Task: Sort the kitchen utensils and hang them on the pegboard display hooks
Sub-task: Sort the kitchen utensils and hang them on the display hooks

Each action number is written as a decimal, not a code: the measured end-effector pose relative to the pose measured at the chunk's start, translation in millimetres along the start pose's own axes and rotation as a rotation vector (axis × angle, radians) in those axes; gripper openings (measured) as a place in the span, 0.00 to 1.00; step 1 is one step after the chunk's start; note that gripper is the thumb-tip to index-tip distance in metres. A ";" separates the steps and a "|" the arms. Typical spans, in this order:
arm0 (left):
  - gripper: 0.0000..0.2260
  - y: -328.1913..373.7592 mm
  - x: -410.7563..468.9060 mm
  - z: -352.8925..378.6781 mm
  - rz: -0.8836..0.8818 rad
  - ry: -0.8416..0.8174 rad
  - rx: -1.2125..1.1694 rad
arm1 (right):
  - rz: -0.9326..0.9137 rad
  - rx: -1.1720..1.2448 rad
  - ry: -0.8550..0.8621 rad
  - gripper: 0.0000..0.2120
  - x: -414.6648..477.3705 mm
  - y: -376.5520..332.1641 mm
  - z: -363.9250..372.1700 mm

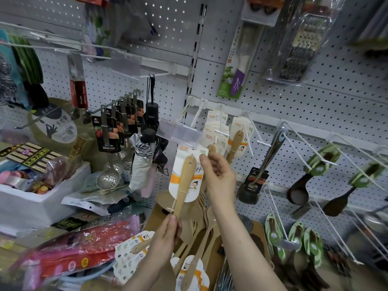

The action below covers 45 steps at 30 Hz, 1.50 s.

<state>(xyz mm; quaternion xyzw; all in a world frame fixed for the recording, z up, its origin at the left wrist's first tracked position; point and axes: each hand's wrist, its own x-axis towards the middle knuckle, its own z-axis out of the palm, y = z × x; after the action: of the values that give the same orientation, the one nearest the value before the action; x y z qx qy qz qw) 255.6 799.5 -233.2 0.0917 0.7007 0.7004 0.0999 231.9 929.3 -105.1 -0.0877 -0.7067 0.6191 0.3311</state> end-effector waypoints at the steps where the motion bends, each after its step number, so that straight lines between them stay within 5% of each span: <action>1: 0.21 -0.7 -0.6 1.5 -0.005 -0.022 0.005 | 0.027 0.021 -0.024 0.08 1.4 -1.2 0.8; 6: 0.17 -5.0 -2.1 5.5 -0.018 -0.127 0.001 | 0.140 0.147 -0.029 0.03 5.3 -9.9 -4.4; 15: 0.08 1.8 4.2 13.6 0.047 -0.152 0.089 | 0.096 0.066 0.073 0.12 32.2 -17.0 -16.7; 30: 0.19 -1.9 17.3 14.5 0.049 -0.130 0.145 | 0.053 -0.240 0.210 0.13 72.5 -7.4 -10.2; 45: 0.13 -70.9 3.2 -9.1 -0.100 -0.066 0.170 | 0.050 -0.229 0.263 0.10 2.6 63.5 -14.2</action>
<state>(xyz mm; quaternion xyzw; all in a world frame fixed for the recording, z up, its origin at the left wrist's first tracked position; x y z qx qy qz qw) 250.9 791.4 -304.2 0.0880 0.7578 0.6290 0.1495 219.9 956.1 -163.2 -0.2227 -0.7206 0.5260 0.3931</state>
